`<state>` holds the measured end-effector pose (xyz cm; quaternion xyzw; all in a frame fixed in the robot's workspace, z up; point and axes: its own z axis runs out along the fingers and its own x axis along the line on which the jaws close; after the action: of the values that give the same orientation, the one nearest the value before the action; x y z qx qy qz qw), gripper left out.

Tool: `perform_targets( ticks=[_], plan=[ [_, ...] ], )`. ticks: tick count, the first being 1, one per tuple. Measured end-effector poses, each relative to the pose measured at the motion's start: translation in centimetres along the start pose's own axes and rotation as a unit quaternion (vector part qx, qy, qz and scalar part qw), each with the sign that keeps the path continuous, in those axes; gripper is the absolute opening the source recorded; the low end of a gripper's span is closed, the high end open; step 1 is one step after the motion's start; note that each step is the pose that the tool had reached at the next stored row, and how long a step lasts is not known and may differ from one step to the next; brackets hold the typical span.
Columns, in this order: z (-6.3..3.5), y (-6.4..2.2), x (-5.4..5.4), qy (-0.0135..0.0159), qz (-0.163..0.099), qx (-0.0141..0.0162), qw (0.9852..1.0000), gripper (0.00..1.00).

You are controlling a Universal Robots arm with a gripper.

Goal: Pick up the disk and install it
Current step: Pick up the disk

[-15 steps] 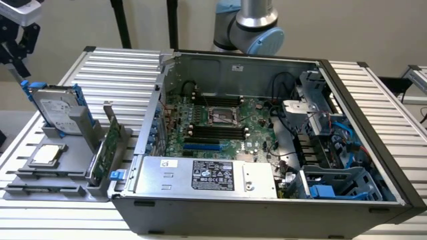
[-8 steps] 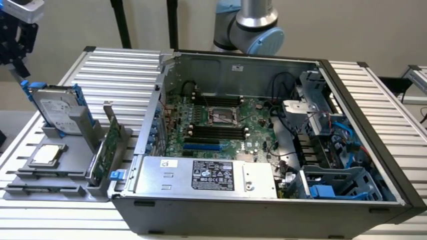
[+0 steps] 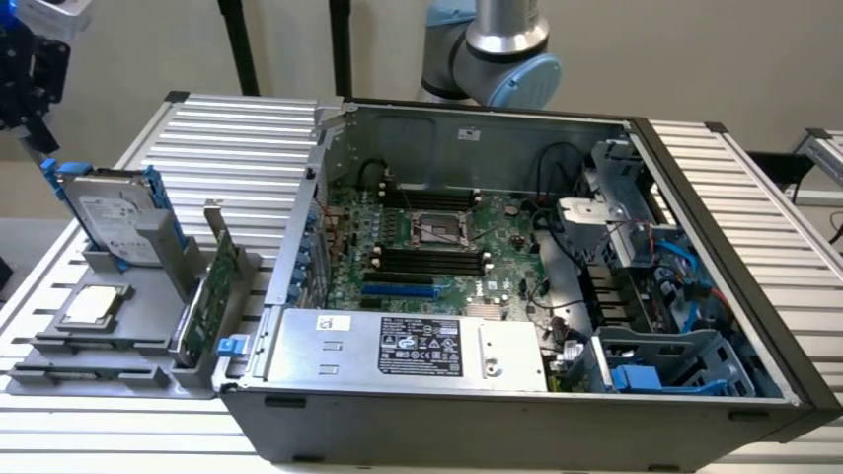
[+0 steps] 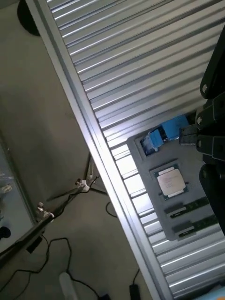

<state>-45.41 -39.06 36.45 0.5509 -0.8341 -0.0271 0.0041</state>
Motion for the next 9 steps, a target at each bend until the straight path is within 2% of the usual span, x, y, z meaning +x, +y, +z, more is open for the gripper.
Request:
perform_targets(
  ticks=[4, 9],
  plan=[
    [0.0, -0.01, 0.0, 0.0015, -0.03, -0.0007, 0.9995, 0.11],
    [0.0, -0.02, -0.02, 0.0029, -0.058, -0.0014, 0.9983, 0.11]
  ],
)
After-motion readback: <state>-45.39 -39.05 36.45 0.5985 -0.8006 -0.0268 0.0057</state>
